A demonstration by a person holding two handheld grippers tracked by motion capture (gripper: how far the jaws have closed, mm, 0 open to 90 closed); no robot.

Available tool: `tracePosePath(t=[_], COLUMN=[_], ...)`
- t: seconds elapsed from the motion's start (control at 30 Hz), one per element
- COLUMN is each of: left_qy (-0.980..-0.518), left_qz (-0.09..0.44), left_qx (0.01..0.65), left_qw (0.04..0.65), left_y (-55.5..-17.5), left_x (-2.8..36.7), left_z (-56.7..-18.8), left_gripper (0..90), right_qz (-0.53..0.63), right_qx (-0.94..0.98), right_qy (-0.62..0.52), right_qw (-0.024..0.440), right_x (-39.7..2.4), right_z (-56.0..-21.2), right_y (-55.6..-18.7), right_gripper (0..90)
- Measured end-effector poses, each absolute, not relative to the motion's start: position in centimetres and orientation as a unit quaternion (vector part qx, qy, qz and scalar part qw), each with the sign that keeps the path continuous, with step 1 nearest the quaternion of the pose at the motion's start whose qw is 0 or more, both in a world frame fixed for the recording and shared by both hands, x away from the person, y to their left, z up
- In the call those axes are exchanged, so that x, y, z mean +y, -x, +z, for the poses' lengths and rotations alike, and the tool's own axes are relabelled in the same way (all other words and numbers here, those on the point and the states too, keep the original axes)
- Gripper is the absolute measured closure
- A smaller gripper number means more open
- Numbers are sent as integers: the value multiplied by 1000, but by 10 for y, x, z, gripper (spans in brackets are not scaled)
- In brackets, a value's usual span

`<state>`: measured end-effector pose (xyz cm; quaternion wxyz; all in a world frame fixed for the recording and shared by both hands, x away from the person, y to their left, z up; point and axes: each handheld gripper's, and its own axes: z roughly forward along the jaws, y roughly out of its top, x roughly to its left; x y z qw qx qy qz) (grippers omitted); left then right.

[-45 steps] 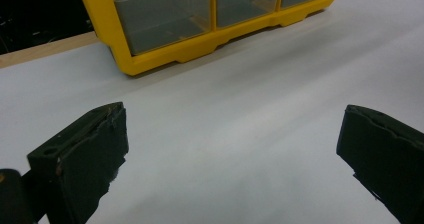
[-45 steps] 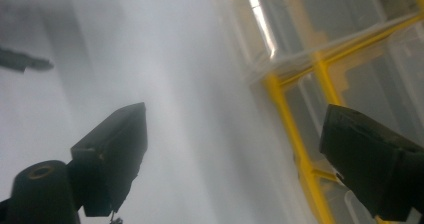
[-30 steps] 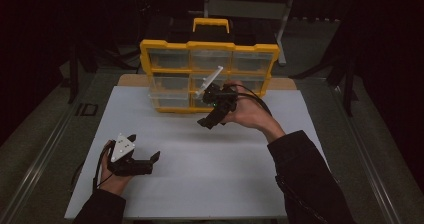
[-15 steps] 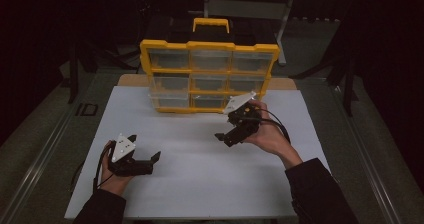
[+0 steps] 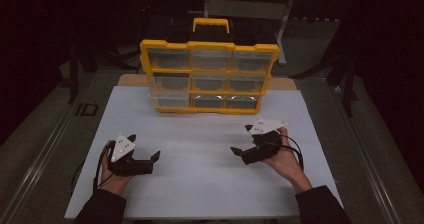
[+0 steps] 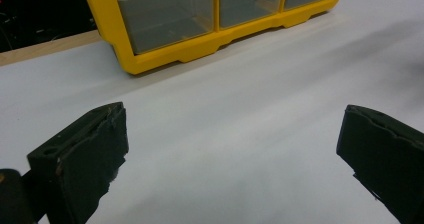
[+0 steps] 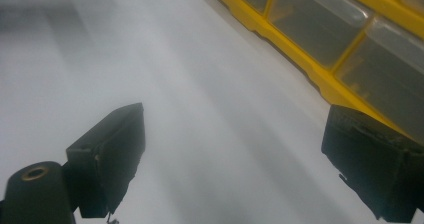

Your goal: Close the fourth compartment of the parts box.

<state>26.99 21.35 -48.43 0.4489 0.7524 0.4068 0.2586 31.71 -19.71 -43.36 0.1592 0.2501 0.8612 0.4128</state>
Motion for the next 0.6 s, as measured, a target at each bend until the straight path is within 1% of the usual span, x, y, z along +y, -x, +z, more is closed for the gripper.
tracePosePath(t=[0.13, 0.37, 0.5, 0.6], left_qy=[-752, -750, -749, -748], left_qz=[258, 260, 258, 258], left_qx=[408, 408, 412, 412], left_qw=[449, 451, 451, 451], left_y=[-270, -270, -270, -270], left_x=[214, 214, 214, 214], left_z=[-484, -483, -483, -482], left_gripper=[8, 8, 8, 8], right_qz=[417, 434, 446, 458], right_qx=[854, 837, 827, 821], right_qy=[-263, -292, -294, -296], right_qw=[167, 158, 173, 170], right_x=[-209, -233, -242, -248], right_z=[-447, -468, -473, -475], right_y=[-308, -297, -288, -285], right_gripper=[106, 106, 105, 105])
